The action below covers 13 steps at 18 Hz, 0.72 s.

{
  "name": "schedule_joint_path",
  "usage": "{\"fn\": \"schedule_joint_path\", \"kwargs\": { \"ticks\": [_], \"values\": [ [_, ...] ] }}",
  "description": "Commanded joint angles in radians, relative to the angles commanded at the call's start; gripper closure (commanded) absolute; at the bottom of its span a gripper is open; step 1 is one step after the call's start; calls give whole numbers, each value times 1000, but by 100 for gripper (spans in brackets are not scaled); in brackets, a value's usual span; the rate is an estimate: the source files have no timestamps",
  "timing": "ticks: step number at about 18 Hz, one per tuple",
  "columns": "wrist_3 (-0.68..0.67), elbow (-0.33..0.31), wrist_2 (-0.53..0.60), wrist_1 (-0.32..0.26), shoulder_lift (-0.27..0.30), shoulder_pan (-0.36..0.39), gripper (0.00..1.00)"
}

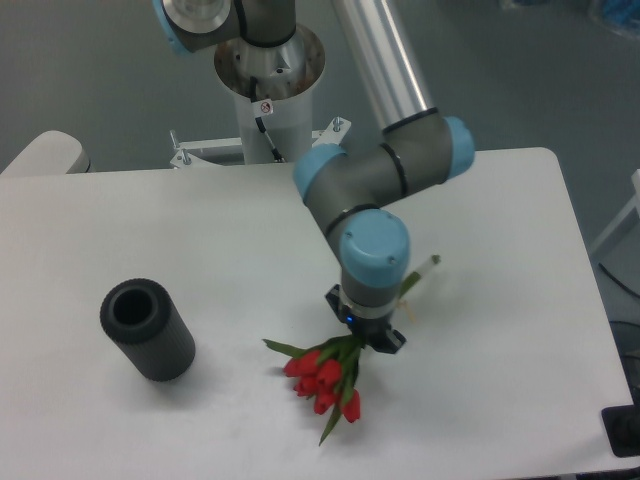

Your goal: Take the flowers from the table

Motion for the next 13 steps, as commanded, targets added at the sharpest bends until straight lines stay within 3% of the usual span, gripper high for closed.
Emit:
{"fn": "schedule_joint_path", "kwargs": {
  "ticks": [2,11,13],
  "values": [
    [41,40,2,-43,-8,14,100],
    [129,187,0,-48,-100,52,100],
    [140,197,0,-48,-106,52,100]
  ]
}}
